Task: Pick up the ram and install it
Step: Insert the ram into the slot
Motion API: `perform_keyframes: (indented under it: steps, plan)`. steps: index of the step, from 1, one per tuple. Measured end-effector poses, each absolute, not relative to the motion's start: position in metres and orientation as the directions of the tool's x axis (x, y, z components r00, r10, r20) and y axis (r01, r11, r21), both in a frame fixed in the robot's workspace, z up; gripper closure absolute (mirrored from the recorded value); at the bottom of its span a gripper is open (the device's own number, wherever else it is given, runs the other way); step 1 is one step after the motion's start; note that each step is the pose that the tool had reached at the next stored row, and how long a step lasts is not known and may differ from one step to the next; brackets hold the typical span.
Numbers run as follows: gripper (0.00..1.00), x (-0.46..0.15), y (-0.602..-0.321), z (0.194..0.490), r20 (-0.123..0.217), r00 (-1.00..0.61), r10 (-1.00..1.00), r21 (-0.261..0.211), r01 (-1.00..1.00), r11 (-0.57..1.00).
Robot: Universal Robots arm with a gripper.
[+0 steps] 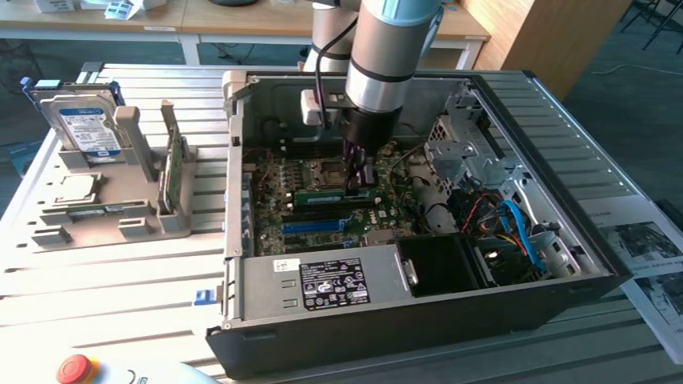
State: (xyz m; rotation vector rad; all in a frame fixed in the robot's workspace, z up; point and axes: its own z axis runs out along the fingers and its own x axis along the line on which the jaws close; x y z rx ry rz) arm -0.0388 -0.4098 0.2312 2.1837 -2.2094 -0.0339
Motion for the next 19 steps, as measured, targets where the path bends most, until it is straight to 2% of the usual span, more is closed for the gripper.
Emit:
perform_keyframes:
  steps: [19]
  plan:
    - [0.88,-0.039,-0.4097,0.2259,0.01,-0.012,-1.0,0.04,-0.999,0.012]
